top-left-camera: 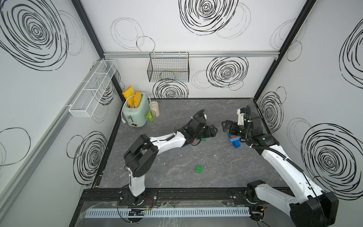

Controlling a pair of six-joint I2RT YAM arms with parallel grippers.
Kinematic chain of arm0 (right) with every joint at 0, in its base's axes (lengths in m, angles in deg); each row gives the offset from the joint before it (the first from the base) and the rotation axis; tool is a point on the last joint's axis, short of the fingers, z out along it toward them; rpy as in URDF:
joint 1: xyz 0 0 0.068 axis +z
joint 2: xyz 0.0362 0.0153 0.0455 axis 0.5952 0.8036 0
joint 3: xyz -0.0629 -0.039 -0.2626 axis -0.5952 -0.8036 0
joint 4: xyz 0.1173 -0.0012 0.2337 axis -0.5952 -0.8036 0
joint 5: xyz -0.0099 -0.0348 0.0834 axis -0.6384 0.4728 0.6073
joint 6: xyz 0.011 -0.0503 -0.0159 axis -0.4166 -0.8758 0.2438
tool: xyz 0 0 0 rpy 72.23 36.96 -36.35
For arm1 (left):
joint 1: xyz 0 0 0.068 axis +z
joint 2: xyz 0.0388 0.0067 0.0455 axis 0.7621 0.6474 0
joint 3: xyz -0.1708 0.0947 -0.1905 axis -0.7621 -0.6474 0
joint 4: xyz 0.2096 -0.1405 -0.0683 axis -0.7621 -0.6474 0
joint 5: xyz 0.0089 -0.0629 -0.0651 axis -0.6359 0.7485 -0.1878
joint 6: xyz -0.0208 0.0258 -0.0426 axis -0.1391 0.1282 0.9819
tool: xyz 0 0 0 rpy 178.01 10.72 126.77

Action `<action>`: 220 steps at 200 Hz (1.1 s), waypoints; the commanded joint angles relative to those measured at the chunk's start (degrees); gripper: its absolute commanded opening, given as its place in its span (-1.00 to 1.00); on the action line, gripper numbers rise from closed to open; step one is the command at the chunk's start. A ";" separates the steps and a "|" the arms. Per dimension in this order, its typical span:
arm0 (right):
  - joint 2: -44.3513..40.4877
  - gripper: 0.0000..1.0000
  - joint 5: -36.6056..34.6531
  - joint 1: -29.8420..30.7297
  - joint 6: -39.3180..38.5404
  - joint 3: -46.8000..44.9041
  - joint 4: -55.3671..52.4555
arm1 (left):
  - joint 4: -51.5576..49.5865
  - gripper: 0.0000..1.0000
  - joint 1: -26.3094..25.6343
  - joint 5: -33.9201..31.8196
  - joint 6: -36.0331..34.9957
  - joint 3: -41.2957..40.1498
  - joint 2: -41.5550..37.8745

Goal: Assemble the letter f with lego
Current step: Move the lego brick at the center of the board.

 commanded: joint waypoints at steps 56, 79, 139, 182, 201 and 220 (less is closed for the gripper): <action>7.16 0.98 4.40 2.18 0.48 -5.84 6.82 | -25.46 0.96 -18.65 -18.73 -10.53 -15.41 -17.98; 5.59 0.98 2.37 2.25 1.08 -9.64 9.62 | -25.37 0.96 -22.75 -20.48 -6.77 -15.75 -15.33; -0.47 0.98 3.33 2.48 2.00 -16.28 16.97 | -26.16 0.80 -24.39 -20.89 0.34 -13.89 -7.80; 2.28 0.98 4.13 2.38 2.88 -13.93 14.32 | -25.13 0.51 -23.79 -19.11 2.10 -15.06 -7.49; 4.42 0.98 6.01 2.39 2.47 -12.25 12.67 | -25.03 0.31 -23.82 -18.46 2.66 -15.37 -7.32; 5.45 0.98 5.14 2.39 1.83 -11.30 11.16 | -24.86 0.25 -23.92 -17.97 3.11 -15.59 -7.02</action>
